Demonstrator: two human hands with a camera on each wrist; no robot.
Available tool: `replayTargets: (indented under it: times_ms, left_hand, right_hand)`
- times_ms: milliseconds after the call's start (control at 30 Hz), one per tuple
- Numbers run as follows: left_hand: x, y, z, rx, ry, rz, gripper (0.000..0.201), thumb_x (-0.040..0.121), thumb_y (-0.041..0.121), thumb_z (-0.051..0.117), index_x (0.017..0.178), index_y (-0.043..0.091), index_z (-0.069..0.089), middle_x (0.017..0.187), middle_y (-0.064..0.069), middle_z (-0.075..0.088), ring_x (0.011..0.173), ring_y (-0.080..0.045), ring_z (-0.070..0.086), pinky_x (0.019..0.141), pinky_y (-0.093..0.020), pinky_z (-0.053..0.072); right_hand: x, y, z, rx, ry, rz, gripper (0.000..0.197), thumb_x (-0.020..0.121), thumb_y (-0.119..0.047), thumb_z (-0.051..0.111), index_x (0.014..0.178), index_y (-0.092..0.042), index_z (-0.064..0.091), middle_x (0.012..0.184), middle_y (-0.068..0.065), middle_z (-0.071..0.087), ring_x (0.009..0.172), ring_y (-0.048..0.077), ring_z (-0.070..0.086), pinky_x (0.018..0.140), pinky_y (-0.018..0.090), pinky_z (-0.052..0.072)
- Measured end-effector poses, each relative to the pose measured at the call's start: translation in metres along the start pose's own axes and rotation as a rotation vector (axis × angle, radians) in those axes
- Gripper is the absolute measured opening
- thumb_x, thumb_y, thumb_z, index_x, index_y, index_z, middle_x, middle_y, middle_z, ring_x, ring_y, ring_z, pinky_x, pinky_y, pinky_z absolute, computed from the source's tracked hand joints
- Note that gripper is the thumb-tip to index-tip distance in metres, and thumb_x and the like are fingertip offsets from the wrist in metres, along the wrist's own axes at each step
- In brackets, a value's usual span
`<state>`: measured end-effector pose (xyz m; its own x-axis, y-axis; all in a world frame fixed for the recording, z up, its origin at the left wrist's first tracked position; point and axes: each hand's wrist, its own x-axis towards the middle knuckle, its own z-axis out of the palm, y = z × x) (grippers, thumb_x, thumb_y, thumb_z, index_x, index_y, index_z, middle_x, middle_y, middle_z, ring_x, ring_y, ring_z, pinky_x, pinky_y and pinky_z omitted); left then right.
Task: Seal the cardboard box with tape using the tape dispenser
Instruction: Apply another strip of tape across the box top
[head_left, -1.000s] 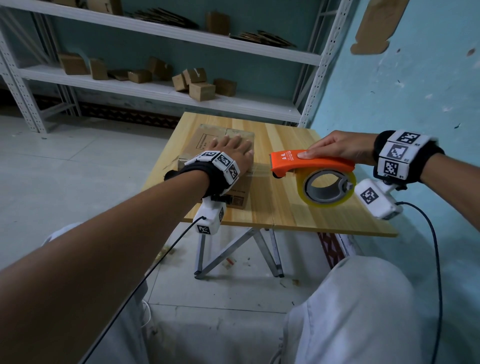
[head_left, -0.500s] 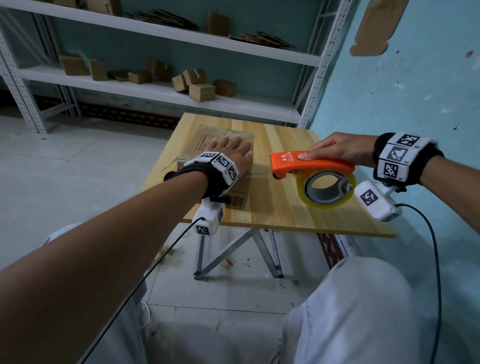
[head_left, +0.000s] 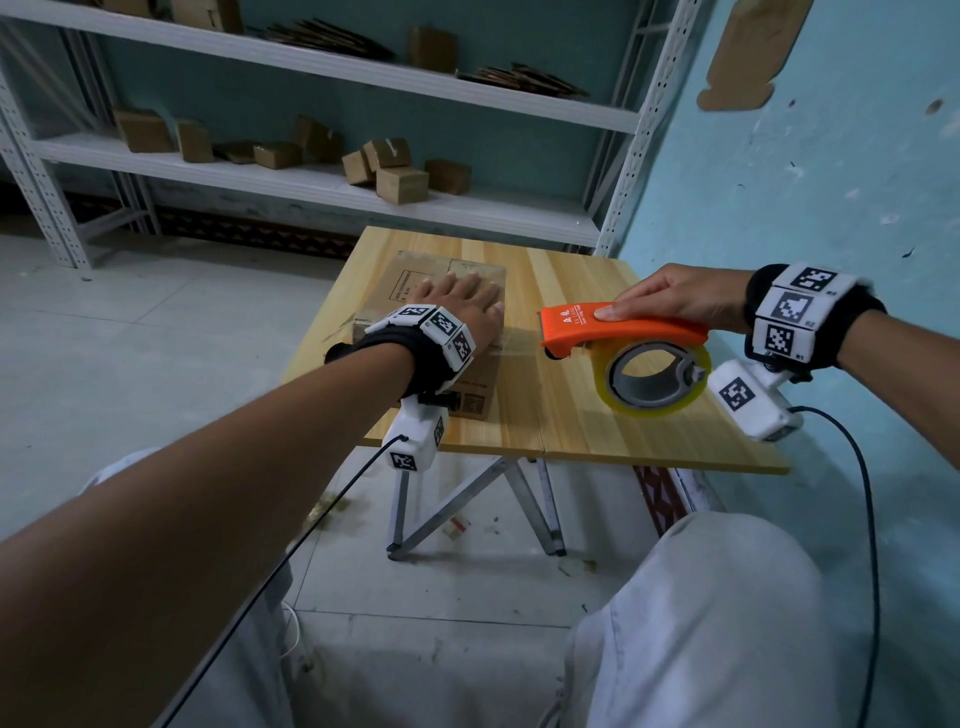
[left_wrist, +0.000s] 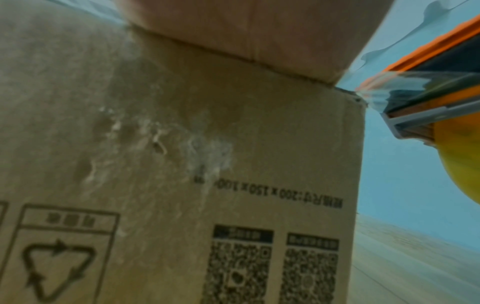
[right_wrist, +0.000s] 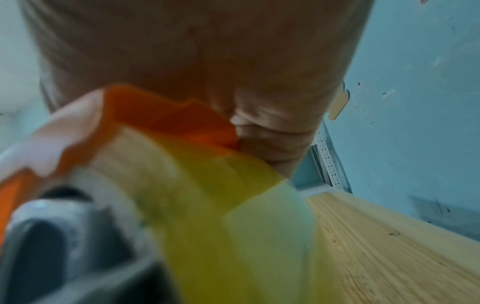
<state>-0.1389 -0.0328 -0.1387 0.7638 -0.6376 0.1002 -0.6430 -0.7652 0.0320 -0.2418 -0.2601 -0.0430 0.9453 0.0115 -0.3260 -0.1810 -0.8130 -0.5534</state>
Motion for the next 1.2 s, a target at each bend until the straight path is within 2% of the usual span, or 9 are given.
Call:
replayTargets:
  times_ms: [200,333,500,633,800,900,967,1100,1200]
  left_hand:
    - [-0.001,0.000,0.001,0.000,0.015,0.017,0.046,0.095,0.025,0.037,0.140,0.020,0.032,0.156,-0.004,0.017,0.144,-0.031,0.011,0.115,-0.055,0.013]
    - [-0.003,0.002,-0.001,-0.009,0.032,0.019,0.043,0.095,0.024,0.036,0.137,0.019,0.035,0.152,-0.004,0.023,0.142,-0.029,0.017,0.115,-0.053,0.015]
    - [-0.002,0.004,-0.002,-0.013,0.017,-0.006,0.043,0.096,0.026,0.033,0.139,0.020,0.034,0.154,-0.003,0.021,0.143,-0.028,0.015,0.115,-0.052,0.014]
    - [-0.004,0.004,-0.002,-0.024,0.024,-0.018,0.042,0.097,0.028,0.032,0.138,0.021,0.034,0.153,-0.002,0.022,0.142,-0.027,0.016,0.114,-0.051,0.014]
    - [-0.006,0.007,-0.004,-0.031,0.018,-0.053,0.045,0.100,0.031,0.025,0.143,0.021,0.028,0.158,-0.003,0.013,0.145,-0.028,0.009,0.117,-0.051,0.010]
    - [-0.005,0.009,-0.006,-0.071,0.015,-0.098,0.047,0.101,0.035,0.017,0.146,0.023,0.023,0.159,-0.003,0.008,0.146,-0.027,0.006,0.118,-0.050,0.007]
    - [-0.006,0.011,-0.007,-0.078,0.004,-0.100,0.047,0.101,0.035,0.016,0.147,0.024,0.022,0.159,-0.003,0.008,0.146,-0.027,0.005,0.118,-0.049,0.007]
    - [-0.005,0.010,-0.005,-0.081,0.014,-0.106,0.047,0.101,0.035,0.017,0.146,0.024,0.023,0.159,-0.003,0.009,0.147,-0.027,0.005,0.118,-0.050,0.008]
    - [-0.005,0.010,-0.004,-0.095,0.022,-0.113,0.047,0.101,0.035,0.016,0.147,0.025,0.022,0.160,-0.002,0.008,0.147,-0.026,0.005,0.118,-0.050,0.008]
  right_hand:
    - [-0.001,0.001,0.001,-0.002,0.006,0.001,0.046,0.077,-0.052,0.059,0.105,-0.018,0.073,0.088,0.003,0.076,0.071,0.014,0.069,0.068,0.025,0.056]
    - [-0.003,0.000,0.000,0.009,0.011,-0.002,0.044,0.079,-0.050,0.059,0.106,-0.017,0.072,0.087,0.003,0.075,0.070,0.014,0.068,0.063,0.022,0.053]
    - [-0.002,0.002,0.000,0.008,-0.005,-0.003,0.048,0.078,-0.050,0.059,0.107,-0.015,0.072,0.085,0.002,0.075,0.068,0.013,0.069,0.063,0.022,0.055]
    - [-0.001,0.003,-0.001,0.008,-0.006,-0.008,0.047,0.078,-0.049,0.059,0.107,-0.015,0.072,0.079,-0.001,0.075,0.064,0.010,0.069,0.059,0.018,0.054]
    - [0.010,0.000,0.003,-0.087,-0.032,0.024,0.054,0.075,-0.057,0.062,0.107,-0.015,0.074,0.091,0.010,0.075,0.071,0.017,0.068,0.068,0.025,0.055]
    - [0.021,-0.009,0.010,-0.203,-0.050,0.014,0.053,0.077,-0.060,0.061,0.101,-0.015,0.076,0.075,0.000,0.074,0.059,0.009,0.065,0.061,0.021,0.052]
    - [0.027,-0.014,0.012,-0.232,-0.064,0.013,0.055,0.075,-0.063,0.061,0.096,-0.015,0.076,0.069,-0.004,0.071,0.055,0.007,0.063,0.061,0.021,0.050]
    - [0.036,-0.019,0.009,-0.265,-0.090,0.026,0.064,0.068,-0.068,0.061,0.094,-0.012,0.077,0.068,-0.002,0.069,0.053,0.008,0.060,0.061,0.023,0.047]
    - [0.042,-0.019,0.005,-0.262,-0.096,0.043,0.082,0.054,-0.080,0.068,0.095,-0.010,0.078,0.069,0.000,0.068,0.054,0.010,0.057,0.058,0.023,0.046]
